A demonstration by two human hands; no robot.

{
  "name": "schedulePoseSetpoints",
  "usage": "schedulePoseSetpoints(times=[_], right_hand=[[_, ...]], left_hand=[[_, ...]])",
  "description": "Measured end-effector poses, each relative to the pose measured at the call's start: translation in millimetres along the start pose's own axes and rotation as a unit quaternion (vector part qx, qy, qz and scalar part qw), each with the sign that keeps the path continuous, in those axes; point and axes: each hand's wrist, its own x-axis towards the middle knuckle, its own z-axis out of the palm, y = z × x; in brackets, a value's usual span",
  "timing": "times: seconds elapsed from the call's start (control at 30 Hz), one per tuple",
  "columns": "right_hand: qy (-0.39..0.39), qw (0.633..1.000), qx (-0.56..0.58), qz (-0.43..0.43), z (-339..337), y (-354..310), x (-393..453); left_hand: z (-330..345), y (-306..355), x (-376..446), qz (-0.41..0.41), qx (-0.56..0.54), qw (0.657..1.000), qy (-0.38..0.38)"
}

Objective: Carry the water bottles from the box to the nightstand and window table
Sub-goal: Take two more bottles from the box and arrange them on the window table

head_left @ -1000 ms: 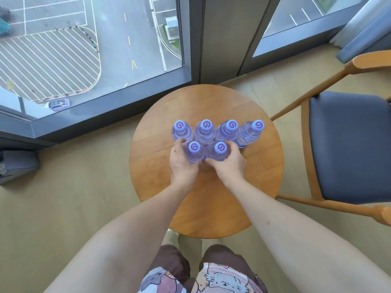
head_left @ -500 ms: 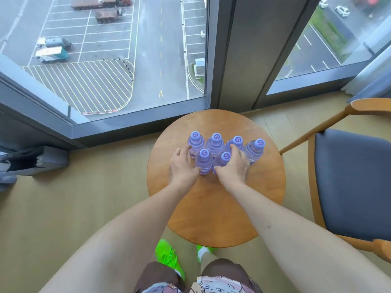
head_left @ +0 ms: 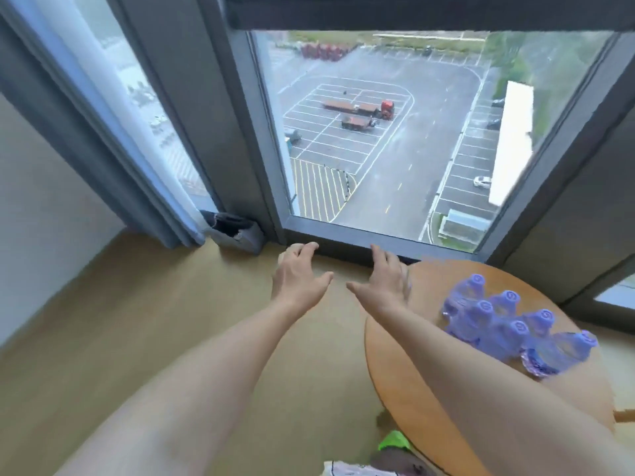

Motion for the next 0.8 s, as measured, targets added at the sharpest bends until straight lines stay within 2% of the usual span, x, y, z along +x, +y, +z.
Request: schedulePoseSetpoints(times=[0.2,0.37,0.57,0.8], right_hand=[[-0.090,0.980,-0.046,-0.171,85.8,-141.9,-92.2],[-0.158,0.933,-0.058,-0.318,163.4,-249.0,-192.5],[-0.243,0.846,-0.071,-0.470,246.6,-343.6,-333.9],[-0.322,0.707,-0.093,-0.622,326.3,-427.4,-495.4]], left_hand=[[-131.4,-141.0,-90.0,-0.102,0.117,0.984,0.092],[-218.6,-244.6,-201.8,-0.227,0.138,0.951,0.156],[-297.8,-336.1,-353.7,-0.386,0.143,0.881,0.231],[-349.6,-406.8,-517.0,-0.540,0.134,0.772,0.307]])
